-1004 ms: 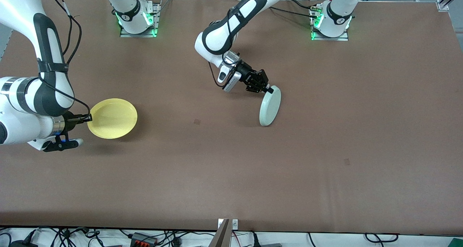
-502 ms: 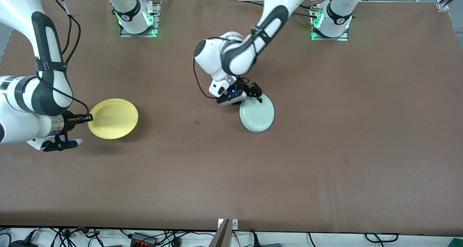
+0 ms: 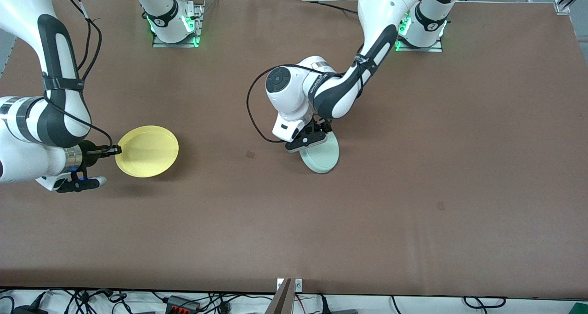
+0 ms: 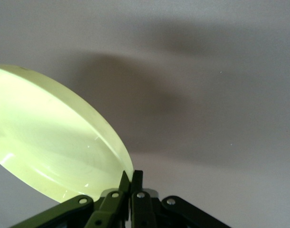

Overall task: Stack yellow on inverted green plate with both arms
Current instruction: 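Flip the green plate upside down onto the table with the left gripper, then carry the yellow plate toward the green plate while the left gripper withdraws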

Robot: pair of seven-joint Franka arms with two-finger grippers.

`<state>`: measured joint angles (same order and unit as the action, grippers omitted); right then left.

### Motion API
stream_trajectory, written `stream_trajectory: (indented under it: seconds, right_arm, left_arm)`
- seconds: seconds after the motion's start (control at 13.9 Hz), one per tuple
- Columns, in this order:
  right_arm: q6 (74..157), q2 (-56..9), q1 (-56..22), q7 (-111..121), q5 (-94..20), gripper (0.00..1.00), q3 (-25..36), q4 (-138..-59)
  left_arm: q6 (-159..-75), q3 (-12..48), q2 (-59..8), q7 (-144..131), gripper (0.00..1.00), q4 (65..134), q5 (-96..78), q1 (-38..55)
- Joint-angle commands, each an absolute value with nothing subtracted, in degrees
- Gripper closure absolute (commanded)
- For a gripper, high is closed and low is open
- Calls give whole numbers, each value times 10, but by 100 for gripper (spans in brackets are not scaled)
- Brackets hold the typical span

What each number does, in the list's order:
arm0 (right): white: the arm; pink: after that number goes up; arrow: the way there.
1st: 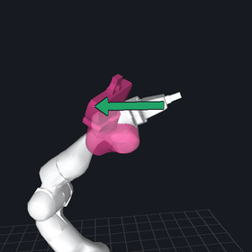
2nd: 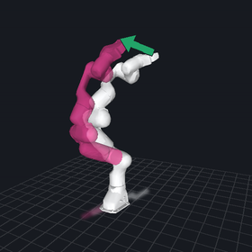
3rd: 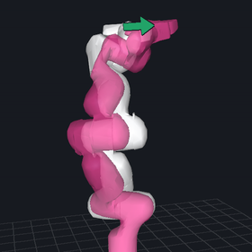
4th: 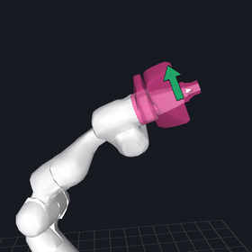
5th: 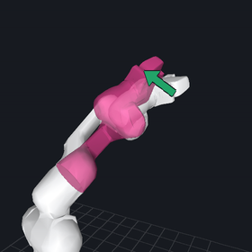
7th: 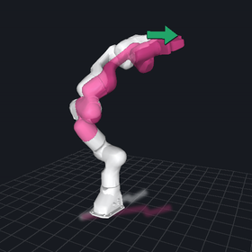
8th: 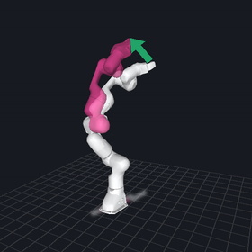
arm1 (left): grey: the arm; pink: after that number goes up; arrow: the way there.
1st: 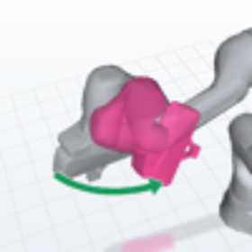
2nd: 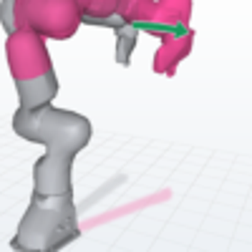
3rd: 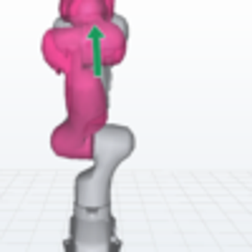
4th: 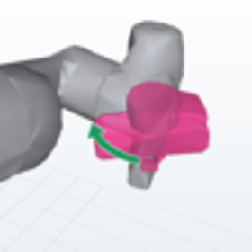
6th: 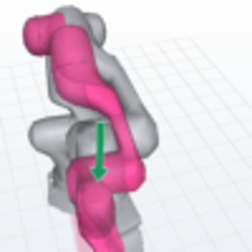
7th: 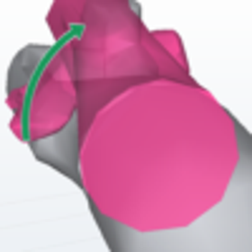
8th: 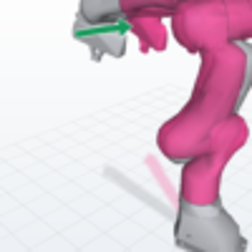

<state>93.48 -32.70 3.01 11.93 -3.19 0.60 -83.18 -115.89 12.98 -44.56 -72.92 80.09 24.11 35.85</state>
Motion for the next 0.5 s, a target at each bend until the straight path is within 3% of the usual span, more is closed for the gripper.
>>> stream_trajectory:
  seconds: [0.0,0.43]
  right_arm:
    - [926,-337,38,128,-40,100,4,-832]
    - [926,-345,46,124,-40,100,6,-850]
  left_arm:
    - [-1235,154,-432,-730,0,863,229,327]
    - [-1285,152,-435,-716,0,899,236,310]
